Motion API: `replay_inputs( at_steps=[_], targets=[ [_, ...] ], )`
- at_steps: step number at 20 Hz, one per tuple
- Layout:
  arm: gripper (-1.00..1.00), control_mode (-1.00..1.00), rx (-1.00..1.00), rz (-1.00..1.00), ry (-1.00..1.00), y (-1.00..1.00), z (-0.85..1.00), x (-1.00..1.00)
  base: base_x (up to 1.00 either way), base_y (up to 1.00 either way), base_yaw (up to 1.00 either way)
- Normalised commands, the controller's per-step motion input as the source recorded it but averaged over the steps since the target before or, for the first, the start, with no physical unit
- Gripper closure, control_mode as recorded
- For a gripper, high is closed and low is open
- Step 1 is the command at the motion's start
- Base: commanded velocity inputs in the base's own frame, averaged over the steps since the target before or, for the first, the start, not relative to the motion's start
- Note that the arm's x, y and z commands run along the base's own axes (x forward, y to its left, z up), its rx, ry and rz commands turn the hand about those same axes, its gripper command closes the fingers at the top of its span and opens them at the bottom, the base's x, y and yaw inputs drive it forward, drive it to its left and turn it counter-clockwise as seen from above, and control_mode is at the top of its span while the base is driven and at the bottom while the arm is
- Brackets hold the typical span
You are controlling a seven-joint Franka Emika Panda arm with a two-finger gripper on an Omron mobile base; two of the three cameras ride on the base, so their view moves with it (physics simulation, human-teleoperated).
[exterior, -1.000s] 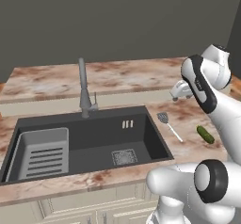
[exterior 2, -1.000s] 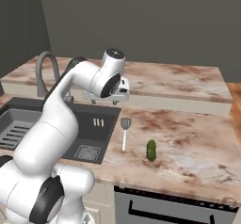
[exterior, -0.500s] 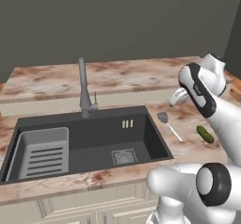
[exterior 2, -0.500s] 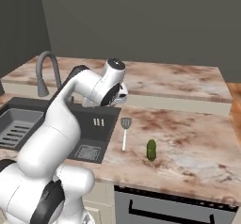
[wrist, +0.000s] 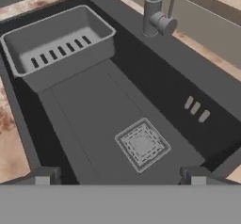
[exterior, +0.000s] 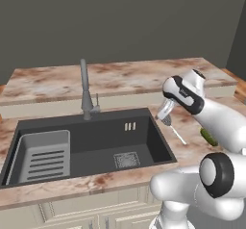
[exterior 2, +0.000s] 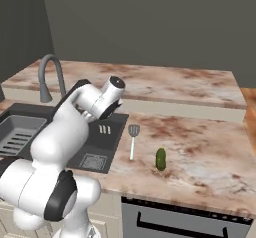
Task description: Turn on the sink faucet. Then move the cucumber from the counter to the sink. Turn off the sink. Move the vegetable from the sink to the pot next to the stove. Finally move the pot to the rear left burner.
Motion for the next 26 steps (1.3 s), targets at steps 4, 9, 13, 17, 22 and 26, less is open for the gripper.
replay_inputs(
  at_steps=[4, 9, 13, 17, 22, 26],
  targets=[
    [-1.0, -1.0, 0.01, 0.25, -0.06, 0.01, -0.23, 0.2, 0.0, 0.0, 0.0],
    [-1.0, -1.0, 0.02, 0.2, -0.06, 0.0, -0.12, 0.14, 0.0, 0.0, 0.0],
    [-1.0, -1.0, 0.0, 0.21, -0.11, 0.12, -0.03, 0.0, 0.0, 0.0, 0.0],
    [-1.0, -1.0, 0.03, 0.11, -0.08, 0.28, 0.0, 0.0, 0.0, 0.0, 0.0],
    [-1.0, -1.0, 0.04, 0.02, -0.09, 0.52, 0.0, 0.08, 0.0, 0.0, 0.0],
    [-1.0, -1.0, 0.03, 0.0, -0.04, 0.56, 0.0, 0.19, 0.0, 0.0, 0.0]
  ],
)
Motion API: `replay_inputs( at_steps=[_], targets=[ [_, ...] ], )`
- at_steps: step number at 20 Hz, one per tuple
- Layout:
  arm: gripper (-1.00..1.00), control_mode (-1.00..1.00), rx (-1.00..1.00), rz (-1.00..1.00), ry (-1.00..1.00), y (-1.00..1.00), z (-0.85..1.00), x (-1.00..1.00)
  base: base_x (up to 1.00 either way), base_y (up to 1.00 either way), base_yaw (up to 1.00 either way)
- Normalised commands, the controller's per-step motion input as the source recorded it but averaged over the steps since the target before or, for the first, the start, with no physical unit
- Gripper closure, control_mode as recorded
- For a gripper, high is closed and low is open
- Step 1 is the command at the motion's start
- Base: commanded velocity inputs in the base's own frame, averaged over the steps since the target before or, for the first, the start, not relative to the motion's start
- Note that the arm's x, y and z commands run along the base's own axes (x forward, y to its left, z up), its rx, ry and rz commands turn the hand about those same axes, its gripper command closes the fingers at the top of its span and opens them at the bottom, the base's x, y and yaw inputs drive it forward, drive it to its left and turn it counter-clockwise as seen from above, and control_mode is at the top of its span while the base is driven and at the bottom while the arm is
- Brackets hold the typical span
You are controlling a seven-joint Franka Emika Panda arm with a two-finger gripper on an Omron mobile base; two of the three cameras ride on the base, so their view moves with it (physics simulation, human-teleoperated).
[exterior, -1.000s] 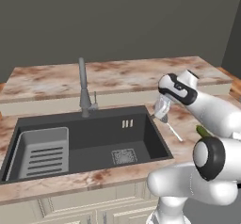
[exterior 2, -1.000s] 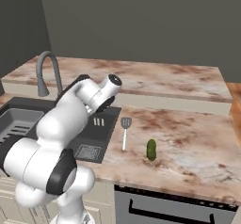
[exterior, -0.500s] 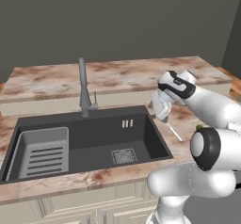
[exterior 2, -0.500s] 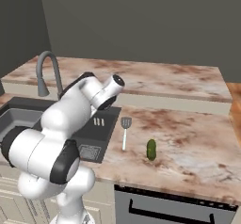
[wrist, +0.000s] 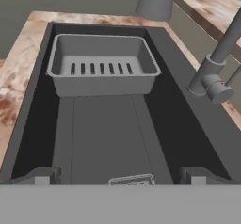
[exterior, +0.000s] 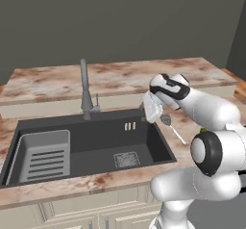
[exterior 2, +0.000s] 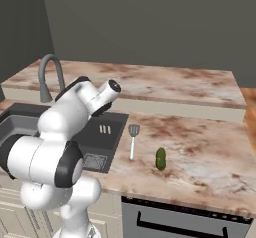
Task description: Turn on the sink faucet. Then move the cucumber from the counter to the sink. Turn off the sink. Move the vegetable from the sink to the pot next to the stove. Finally move the pot to the rear left burner.
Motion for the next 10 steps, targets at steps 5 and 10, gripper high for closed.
replay_inputs(
  at_steps=[5, 10],
  targets=[
    [-1.0, -1.0, 0.01, 0.0, -0.01, 0.52, 0.0, 0.29, 0.0, 0.0, 0.0],
    [-1.0, -1.0, 0.02, 0.0, -0.01, 0.3, 0.0, 0.36, 0.0, 0.0, 0.0]
  ],
)
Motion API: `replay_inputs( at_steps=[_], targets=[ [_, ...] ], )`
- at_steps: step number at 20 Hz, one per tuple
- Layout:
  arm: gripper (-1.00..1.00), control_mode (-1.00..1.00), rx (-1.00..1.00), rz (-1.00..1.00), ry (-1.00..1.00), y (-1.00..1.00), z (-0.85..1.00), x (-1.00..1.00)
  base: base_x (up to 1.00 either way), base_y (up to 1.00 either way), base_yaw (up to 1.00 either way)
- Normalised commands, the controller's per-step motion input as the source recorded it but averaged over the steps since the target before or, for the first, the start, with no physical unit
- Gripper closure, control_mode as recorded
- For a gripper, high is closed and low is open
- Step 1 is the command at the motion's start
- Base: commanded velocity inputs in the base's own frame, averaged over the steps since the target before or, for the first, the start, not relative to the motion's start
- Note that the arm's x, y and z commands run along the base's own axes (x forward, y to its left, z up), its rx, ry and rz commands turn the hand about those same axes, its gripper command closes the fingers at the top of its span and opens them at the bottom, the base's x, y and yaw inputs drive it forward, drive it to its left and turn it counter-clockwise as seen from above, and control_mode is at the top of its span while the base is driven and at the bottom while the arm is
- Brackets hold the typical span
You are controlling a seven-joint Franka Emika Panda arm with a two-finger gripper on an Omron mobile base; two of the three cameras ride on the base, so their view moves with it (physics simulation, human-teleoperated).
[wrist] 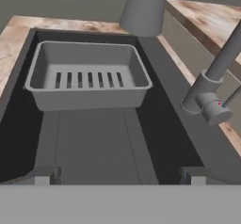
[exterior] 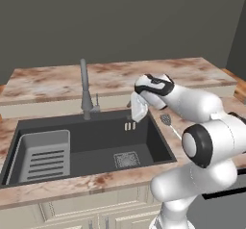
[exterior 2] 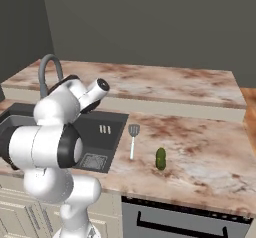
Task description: Turn on the sink faucet. Then move the cucumber from the counter to the sink. Turn off the sink. Move the vegetable from the sink to the pot next to the stove. Finally move the pot to the rear left burner.
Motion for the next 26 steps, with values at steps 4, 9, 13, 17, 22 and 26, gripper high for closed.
replay_inputs(
  at_steps=[4, 9, 13, 17, 22, 26],
  targets=[
    [-1.0, -1.0, 0.03, 0.01, -0.05, 0.15, 0.0, 0.42, 0.0, 0.0, 0.0],
    [-1.0, -1.0, 0.03, 0.0, -0.07, 0.21, 0.0, 0.44, 0.0, 0.0, 0.0],
    [-1.0, -1.0, 0.01, 0.0, -0.07, 0.24, 0.0, 0.44, 0.0, 0.0, 0.0],
    [-1.0, -1.0, 0.03, 0.0, -0.06, 0.24, 0.0, 0.42, 0.0, 0.0, 0.0],
    [-1.0, -1.0, 0.02, 0.0, -0.05, 0.2, 0.0, 0.41, 0.0, 0.0, 0.0],
    [-1.0, -1.0, 0.01, 0.0, -0.04, 0.18, 0.0, 0.4, 0.0, 0.0, 0.0]
  ],
)
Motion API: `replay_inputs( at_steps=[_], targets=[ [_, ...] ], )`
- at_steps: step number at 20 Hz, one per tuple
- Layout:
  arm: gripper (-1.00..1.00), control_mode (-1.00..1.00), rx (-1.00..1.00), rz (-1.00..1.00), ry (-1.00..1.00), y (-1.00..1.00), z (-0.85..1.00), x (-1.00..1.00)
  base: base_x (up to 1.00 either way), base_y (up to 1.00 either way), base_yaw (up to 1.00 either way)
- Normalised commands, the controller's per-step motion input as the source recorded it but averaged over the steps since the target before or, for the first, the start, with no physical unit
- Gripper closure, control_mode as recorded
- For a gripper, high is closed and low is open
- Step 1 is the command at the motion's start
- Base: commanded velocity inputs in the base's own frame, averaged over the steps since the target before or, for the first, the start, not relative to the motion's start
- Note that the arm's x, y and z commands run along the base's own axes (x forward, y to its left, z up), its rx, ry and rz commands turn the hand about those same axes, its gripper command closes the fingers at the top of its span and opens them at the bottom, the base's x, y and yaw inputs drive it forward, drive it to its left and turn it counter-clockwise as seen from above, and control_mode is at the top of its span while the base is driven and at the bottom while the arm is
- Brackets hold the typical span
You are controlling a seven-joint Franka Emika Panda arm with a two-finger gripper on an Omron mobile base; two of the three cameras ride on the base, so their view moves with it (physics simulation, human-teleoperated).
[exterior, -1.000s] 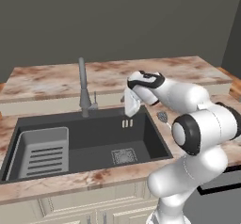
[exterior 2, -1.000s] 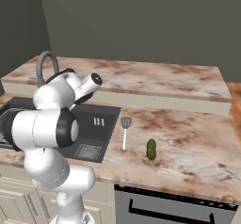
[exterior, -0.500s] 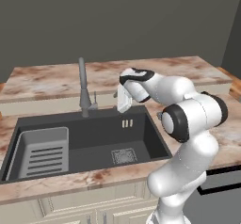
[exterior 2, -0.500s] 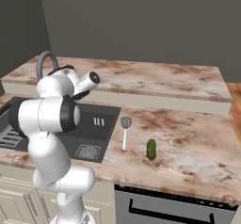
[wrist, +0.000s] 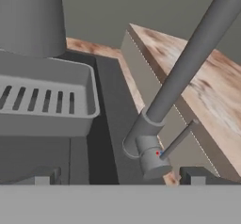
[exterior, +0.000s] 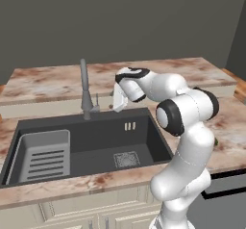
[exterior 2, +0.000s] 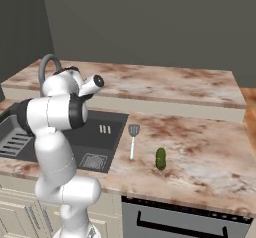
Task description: Turn on the sink faucet. Then move the cucumber from the counter to the sink. Turn off the sink. Move the vegetable from the sink to the pot next to the stove. Finally move the pot to the rear left burner.
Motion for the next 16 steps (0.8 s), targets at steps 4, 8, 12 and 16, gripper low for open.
replay_inputs(
  at_steps=[4, 8, 12, 16],
  targets=[
    [-1.0, -1.0, 0.01, 0.01, -0.03, 0.16, -0.01, 0.34, 0.0, 0.0, 0.0],
    [-1.0, -1.0, 0.02, 0.01, -0.02, 0.16, -0.05, 0.33, 0.0, 0.0, 0.0],
    [-1.0, -1.0, 0.01, 0.02, -0.01, 0.12, -0.1, 0.29, 0.0, 0.0, 0.0],
    [-1.0, -1.0, 0.02, 0.02, -0.01, 0.1, -0.11, 0.26, 0.0, 0.0, 0.0]
  ],
)
